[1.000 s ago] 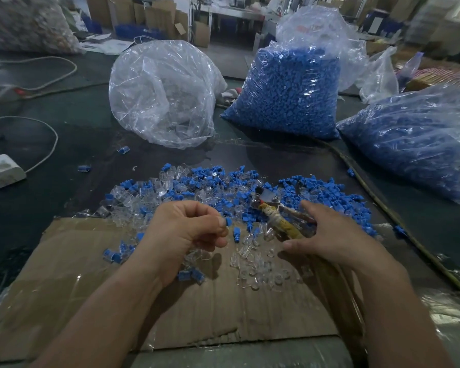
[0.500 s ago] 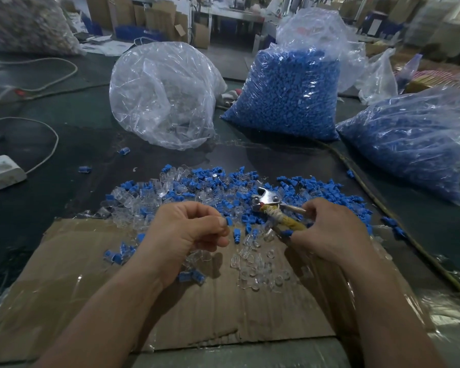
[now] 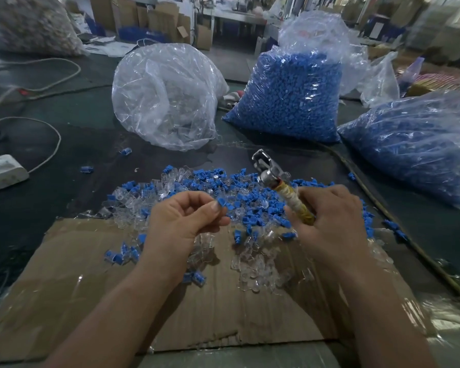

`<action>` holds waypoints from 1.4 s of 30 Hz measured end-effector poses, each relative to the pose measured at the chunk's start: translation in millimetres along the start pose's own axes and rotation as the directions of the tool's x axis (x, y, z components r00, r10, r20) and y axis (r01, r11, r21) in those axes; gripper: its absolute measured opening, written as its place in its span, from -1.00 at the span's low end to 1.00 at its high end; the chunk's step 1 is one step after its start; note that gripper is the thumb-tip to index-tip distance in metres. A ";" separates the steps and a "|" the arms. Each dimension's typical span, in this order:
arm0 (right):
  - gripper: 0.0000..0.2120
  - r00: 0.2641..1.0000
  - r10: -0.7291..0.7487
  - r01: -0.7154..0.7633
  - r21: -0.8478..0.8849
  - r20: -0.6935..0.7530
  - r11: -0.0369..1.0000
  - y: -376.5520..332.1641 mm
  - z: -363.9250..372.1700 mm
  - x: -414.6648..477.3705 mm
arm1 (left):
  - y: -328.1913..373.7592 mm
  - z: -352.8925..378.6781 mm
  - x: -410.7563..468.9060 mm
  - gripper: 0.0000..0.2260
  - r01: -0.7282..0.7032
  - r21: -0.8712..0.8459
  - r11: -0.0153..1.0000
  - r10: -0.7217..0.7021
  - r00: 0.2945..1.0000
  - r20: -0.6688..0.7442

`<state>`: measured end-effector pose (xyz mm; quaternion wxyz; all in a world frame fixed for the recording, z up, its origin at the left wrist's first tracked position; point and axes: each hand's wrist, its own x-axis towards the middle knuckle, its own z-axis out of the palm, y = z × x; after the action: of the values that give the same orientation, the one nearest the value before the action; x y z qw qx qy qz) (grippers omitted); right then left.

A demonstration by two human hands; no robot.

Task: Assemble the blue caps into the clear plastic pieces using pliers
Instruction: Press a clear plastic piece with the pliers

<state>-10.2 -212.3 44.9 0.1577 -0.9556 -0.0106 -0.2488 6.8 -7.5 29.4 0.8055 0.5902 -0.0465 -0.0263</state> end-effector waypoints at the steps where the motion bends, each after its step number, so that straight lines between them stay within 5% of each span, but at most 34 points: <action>1: -0.87 1.000 -0.016 0.016 -0.001 -0.006 1.000 -3.1 -0.6 -1.0 | -0.2 0.6 -0.4 -0.84 -0.018 0.003 1.000 0.018 1.000 -0.012; 5: -0.85 0.995 -0.003 -0.008 0.114 0.101 0.993 -11.6 4.1 -4.2 | -1.2 2.0 -0.3 -0.87 -0.068 -0.013 0.998 0.068 0.997 -0.046; 11: -0.43 0.946 -0.083 0.054 0.099 0.313 0.994 -19.4 6.7 -7.3 | -3.1 2.1 -0.3 -0.88 -0.128 0.031 0.991 0.131 0.987 -0.096; 17: -0.34 0.928 -0.128 0.089 0.125 0.351 0.988 -24.5 9.3 -8.8 | -2.4 2.6 1.0 -0.88 -0.150 0.016 0.989 0.151 0.979 -0.138; 30: -0.67 0.950 -0.176 0.181 0.002 0.259 0.983 -27.3 3.4 -9.1 | 0.1 3.4 -2.6 -0.88 -0.174 0.033 0.984 0.177 0.979 -0.098; 42: -0.80 0.930 -0.100 0.066 0.107 0.353 0.992 -35.9 0.9 -11.1 | 2.1 5.6 -5.2 -0.91 -0.230 0.094 0.969 0.240 0.964 -0.117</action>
<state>-23.1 -177.3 49.5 0.1868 -0.9752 -0.0911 -0.0768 1.0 -11.7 32.9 0.7800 0.6126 -0.0659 0.1092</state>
